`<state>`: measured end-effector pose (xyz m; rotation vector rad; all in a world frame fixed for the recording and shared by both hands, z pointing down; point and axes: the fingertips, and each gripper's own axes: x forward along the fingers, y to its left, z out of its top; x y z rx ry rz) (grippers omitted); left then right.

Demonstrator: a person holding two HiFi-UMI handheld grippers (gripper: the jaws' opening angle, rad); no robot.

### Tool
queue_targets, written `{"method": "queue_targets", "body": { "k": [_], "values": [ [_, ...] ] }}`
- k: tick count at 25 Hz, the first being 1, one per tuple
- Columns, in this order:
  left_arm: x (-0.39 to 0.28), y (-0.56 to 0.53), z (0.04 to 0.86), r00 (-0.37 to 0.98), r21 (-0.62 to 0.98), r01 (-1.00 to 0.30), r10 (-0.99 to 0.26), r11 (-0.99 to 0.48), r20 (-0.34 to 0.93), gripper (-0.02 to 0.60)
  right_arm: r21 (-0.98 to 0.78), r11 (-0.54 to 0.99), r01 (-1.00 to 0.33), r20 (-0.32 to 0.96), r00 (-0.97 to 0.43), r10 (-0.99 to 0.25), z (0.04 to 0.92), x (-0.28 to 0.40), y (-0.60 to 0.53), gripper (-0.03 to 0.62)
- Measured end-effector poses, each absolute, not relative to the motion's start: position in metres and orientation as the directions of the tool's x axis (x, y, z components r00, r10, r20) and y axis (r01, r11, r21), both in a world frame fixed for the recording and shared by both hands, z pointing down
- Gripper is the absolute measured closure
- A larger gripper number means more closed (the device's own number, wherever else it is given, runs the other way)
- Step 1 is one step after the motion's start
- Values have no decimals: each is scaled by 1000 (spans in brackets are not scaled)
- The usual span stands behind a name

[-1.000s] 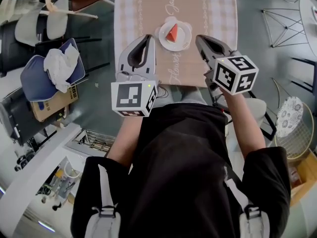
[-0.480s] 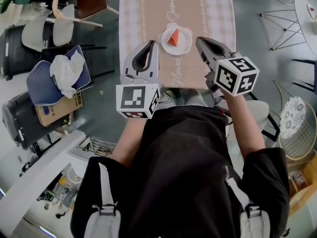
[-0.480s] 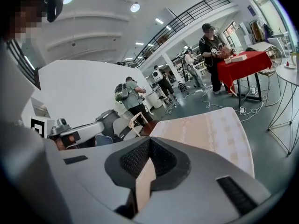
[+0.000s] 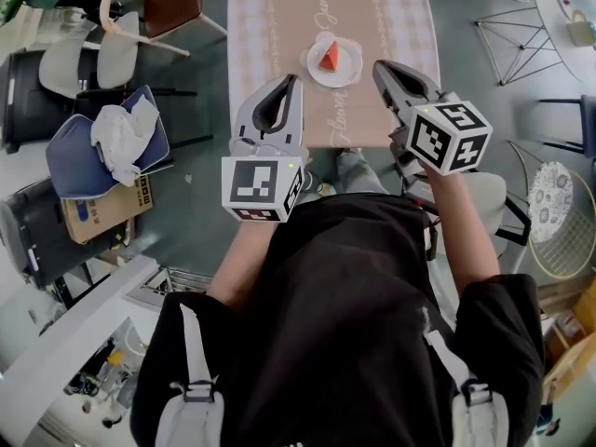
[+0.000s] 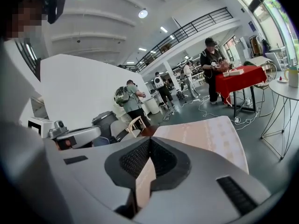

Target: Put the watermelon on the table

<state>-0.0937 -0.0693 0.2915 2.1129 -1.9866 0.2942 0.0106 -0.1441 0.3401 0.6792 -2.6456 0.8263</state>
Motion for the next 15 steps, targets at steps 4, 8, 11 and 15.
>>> {"method": "queue_targets", "body": {
  "k": [4, 8, 11, 15],
  "values": [
    [-102, -35, 285, 46, 24, -999, -959, -40, 281, 568, -440, 740, -509, 387, -851, -355, 328, 5, -111, 579],
    [-103, -3, 277, 35, 8, -999, -962, -34, 271, 568, -425, 756, -498, 368, -858, -358, 314, 0, -78, 580],
    [-102, 19, 271, 16, -8, -1000, -965, -19, 260, 568, -416, 762, -497, 362, -859, -363, 309, 1, -55, 579],
    [-98, 42, 261, 9, -19, -1000, -971, -14, 238, 568, -389, 775, -497, 366, -856, -365, 304, 9, -28, 580]
  ]
}}
